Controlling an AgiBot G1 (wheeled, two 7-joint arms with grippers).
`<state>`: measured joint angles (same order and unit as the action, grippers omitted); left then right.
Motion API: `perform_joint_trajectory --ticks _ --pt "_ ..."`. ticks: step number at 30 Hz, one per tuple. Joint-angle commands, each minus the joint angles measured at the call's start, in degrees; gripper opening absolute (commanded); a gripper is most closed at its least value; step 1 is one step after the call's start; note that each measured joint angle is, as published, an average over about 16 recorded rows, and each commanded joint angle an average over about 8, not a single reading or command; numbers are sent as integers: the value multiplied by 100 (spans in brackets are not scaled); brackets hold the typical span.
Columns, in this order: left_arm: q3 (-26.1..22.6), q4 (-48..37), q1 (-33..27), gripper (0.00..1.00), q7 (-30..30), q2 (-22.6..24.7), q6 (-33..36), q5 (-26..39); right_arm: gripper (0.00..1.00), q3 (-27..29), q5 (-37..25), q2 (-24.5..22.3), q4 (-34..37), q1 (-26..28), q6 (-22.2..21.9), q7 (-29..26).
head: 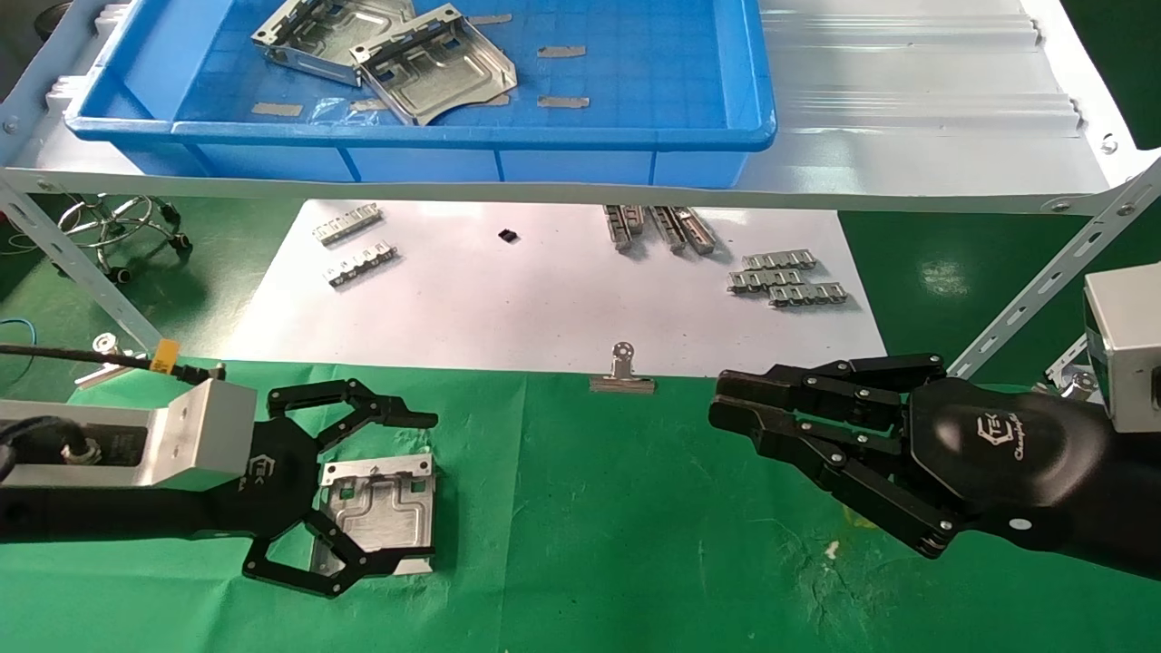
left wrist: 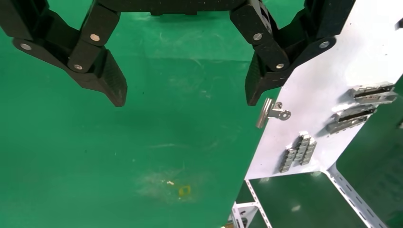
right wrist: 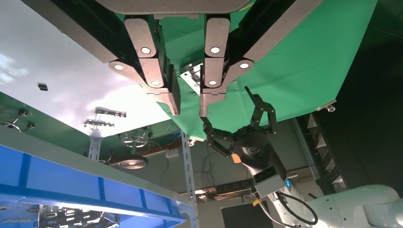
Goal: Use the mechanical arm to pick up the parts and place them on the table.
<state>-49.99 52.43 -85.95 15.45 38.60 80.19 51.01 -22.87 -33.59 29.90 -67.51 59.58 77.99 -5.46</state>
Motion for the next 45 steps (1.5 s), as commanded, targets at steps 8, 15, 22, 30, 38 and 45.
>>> perform_joint_trajectory --ticks 8,15,22,30,38,45 --pt "630 393 453 100 -486 -67 102 -170 100 0 0 0 0 0 0 0" --pt "1121 698 805 100 -864 -118 182 -302 100 0 0 0 0 0 0 0" --pt "1612 1004 1157 100 -1243 -170 261 -434 100 0 0 0 0 0 0 0" --pt "2170 1351 1558 100 -1673 -229 351 -584 100 0 0 0 0 0 0 0" --pt "2729 1699 1959 100 -2105 -288 442 -735 100 0 0 0 0 0 0 0" --pt "3207 1997 2302 100 -2473 -338 519 -864 100 0 0 0 0 0 0 0"
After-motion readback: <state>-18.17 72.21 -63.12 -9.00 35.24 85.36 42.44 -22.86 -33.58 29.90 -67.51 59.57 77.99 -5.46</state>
